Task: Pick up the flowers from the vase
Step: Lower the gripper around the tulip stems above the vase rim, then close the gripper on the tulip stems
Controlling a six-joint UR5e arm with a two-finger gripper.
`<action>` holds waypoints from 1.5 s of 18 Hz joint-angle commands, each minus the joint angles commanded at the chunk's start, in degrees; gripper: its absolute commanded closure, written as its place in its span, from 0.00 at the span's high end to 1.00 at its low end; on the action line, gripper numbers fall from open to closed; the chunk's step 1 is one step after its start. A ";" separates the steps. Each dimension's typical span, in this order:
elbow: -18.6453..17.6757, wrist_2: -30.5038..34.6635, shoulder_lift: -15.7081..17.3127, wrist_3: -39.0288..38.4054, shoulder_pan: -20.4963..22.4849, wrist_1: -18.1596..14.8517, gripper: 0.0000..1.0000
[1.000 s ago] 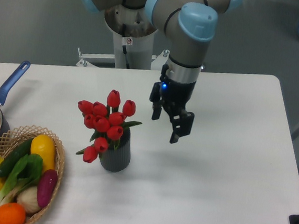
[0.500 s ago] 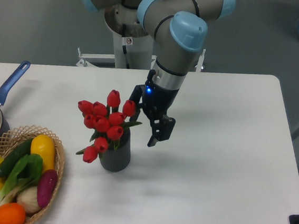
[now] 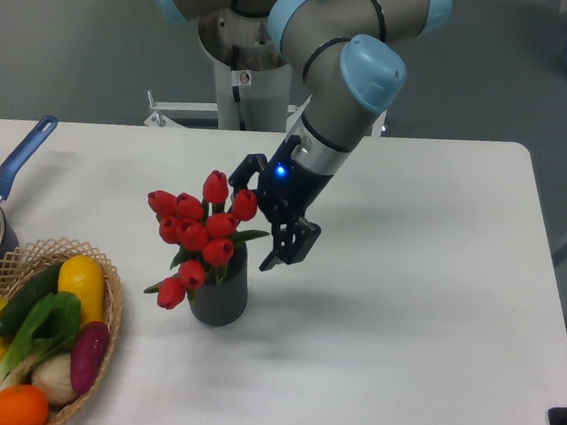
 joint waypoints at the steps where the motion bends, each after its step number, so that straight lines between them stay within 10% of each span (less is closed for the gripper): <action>1: -0.09 -1.32 0.00 0.00 0.00 0.00 1.00; 27: -0.53 -11.88 -2.73 0.70 -0.26 1.05 1.00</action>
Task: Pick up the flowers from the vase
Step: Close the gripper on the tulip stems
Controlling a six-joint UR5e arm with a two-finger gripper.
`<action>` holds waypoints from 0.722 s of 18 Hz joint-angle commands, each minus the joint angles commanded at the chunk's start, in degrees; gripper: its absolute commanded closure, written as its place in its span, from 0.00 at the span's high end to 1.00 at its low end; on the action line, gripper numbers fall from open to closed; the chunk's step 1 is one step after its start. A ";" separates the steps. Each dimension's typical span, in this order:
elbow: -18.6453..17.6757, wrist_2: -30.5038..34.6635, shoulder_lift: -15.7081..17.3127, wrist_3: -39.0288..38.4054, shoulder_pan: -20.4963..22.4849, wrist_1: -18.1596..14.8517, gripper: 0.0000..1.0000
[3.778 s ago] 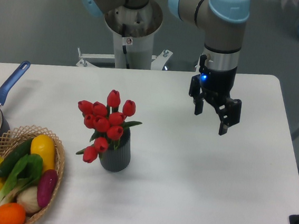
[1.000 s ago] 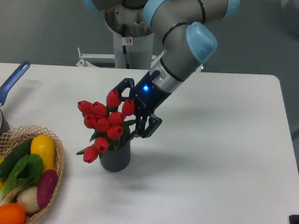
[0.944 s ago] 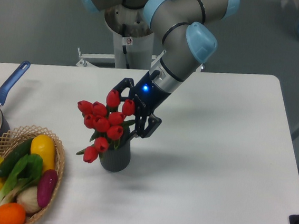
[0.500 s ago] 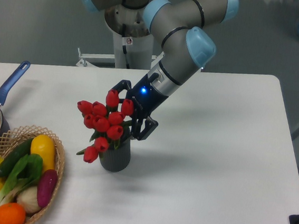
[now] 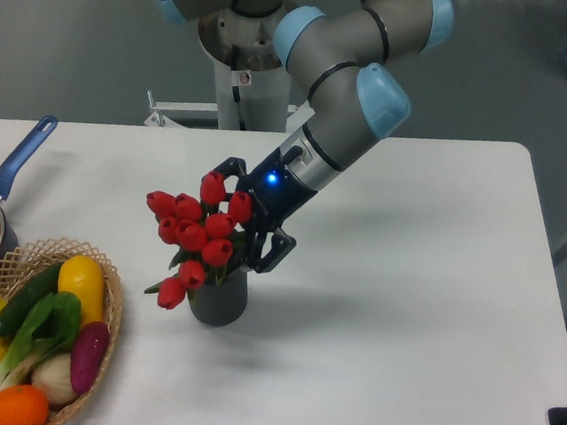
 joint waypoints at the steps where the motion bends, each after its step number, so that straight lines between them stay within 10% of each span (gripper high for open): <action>1: 0.00 -0.09 -0.09 0.00 0.00 -0.09 0.96; 7: 0.00 -0.09 -0.09 0.00 0.18 0.00 0.63; 13: 0.00 -0.18 -0.09 0.09 0.26 -0.09 0.54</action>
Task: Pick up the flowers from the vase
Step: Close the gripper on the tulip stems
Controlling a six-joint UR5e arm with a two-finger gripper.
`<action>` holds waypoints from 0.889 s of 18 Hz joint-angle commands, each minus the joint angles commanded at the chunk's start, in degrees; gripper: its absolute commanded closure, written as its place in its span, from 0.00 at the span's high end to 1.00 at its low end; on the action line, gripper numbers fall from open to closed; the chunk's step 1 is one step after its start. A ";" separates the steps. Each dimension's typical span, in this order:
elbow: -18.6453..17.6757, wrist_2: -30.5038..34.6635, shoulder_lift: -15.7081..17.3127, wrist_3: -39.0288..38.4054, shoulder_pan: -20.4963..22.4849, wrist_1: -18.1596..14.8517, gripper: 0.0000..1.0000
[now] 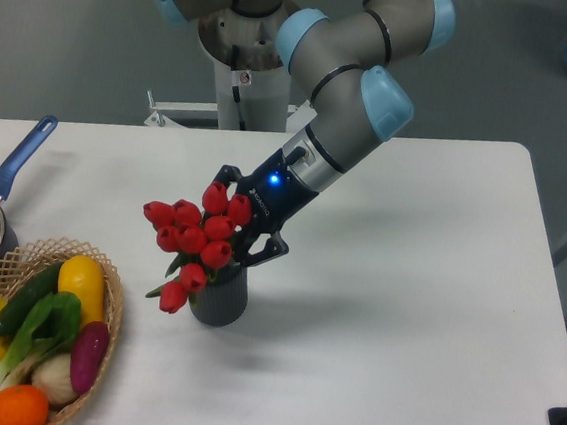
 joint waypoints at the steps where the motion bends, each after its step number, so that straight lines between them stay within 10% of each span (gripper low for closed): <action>1: -0.09 0.00 0.00 0.00 0.00 0.00 0.54; 16: -0.09 -8.26 0.97 -0.09 2.02 -0.09 0.54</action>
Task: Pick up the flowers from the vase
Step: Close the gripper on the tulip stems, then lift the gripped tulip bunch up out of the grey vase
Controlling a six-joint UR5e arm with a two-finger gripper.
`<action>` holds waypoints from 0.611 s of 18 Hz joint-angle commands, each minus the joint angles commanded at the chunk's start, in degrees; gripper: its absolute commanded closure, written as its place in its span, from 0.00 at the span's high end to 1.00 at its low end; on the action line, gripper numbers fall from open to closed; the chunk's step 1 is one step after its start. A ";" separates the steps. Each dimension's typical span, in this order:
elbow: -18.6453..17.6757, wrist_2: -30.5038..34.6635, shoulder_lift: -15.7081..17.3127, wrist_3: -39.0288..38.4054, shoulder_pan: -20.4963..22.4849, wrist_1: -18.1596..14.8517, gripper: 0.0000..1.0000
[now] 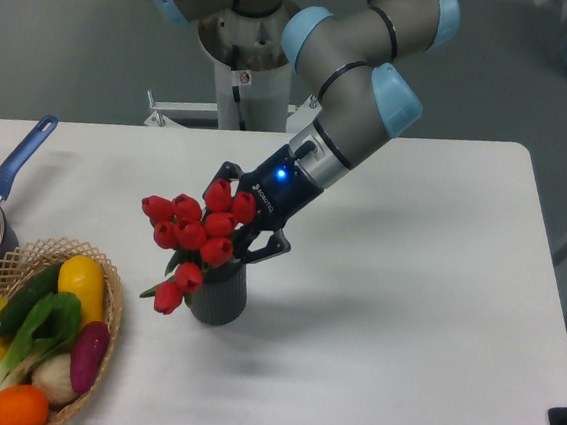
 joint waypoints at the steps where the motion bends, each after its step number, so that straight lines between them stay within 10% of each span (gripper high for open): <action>1: 0.00 -1.05 0.18 0.00 0.09 0.00 0.54; 11: -0.18 -3.35 3.69 -0.62 1.58 -1.05 0.54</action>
